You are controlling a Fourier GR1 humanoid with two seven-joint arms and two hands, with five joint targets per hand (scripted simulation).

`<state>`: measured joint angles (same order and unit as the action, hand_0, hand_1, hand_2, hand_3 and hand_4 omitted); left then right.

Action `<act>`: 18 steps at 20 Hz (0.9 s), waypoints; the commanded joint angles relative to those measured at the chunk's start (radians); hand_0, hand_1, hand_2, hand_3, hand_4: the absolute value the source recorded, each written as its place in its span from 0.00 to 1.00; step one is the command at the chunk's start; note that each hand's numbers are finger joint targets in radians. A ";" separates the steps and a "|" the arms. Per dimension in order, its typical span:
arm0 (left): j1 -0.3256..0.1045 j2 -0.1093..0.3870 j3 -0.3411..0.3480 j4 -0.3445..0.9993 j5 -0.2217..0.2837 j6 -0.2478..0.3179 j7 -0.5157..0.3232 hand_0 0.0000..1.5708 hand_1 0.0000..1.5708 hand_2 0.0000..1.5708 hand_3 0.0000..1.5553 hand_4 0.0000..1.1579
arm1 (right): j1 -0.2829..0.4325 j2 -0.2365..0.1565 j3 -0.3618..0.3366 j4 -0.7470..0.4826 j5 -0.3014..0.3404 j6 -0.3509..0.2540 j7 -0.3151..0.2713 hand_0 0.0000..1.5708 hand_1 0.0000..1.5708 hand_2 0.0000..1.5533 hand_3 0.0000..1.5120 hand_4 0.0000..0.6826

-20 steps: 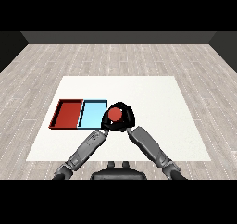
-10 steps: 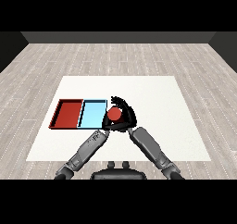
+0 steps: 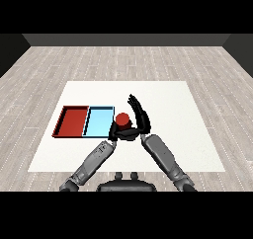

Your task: Pick the red can and put it in the red box

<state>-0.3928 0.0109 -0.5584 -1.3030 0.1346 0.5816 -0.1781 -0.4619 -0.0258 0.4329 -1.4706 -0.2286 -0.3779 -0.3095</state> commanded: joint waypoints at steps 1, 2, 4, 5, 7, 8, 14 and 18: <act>0.025 -0.002 0.051 -0.017 -0.007 -0.057 -0.019 1.00 1.00 1.00 0.95 0.99 | -0.008 0.002 -0.047 -0.060 0.058 -0.026 0.047 0.00 0.00 0.00 0.00 0.00; 0.001 -0.010 0.061 0.051 0.045 -0.071 -0.064 1.00 1.00 1.00 0.96 0.98 | 0.012 -0.026 -0.053 -0.155 0.048 -0.039 0.086 0.00 0.00 0.00 0.00 0.00; 0.033 0.009 0.063 0.012 0.027 -0.041 -0.027 1.00 1.00 1.00 0.95 0.97 | -0.048 -0.042 -0.129 -0.183 -0.005 0.005 0.100 0.00 0.00 0.00 0.00 0.00; 0.040 -0.004 0.076 0.076 0.034 -0.067 -0.104 1.00 1.00 1.00 0.96 0.97 | 0.035 -0.105 -0.145 -0.261 -0.013 0.030 0.090 0.00 0.00 0.00 0.00 0.00; -0.016 0.035 0.136 0.068 0.047 -0.107 -0.058 1.00 1.00 0.99 0.94 0.96 | 0.003 -0.071 -0.101 -0.311 0.095 -0.090 0.180 0.00 0.00 0.00 0.00 0.00; -0.032 0.015 0.151 0.103 0.044 -0.121 -0.077 1.00 1.00 0.99 0.93 0.96 | 0.031 -0.105 -0.154 -0.329 0.053 -0.034 0.174 0.00 0.00 0.00 0.00 0.00; 0.055 0.100 0.146 -0.087 -0.024 -0.089 0.013 1.00 1.00 1.00 0.95 0.98 | 0.211 -0.165 -0.303 -0.352 -0.057 0.075 0.069 0.00 0.00 0.00 0.00 0.00; 0.063 0.199 0.202 -0.137 -0.049 -0.108 0.039 1.00 1.00 1.00 0.94 0.96 | 0.291 -0.157 -0.351 -0.278 -0.093 0.119 -0.005 0.00 0.00 0.00 0.00 0.00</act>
<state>-0.3375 0.1456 -0.3934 -1.3937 0.1118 0.4865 -0.1709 -0.2423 -0.1817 0.1308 -1.7743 -0.2971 -0.2877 -0.2656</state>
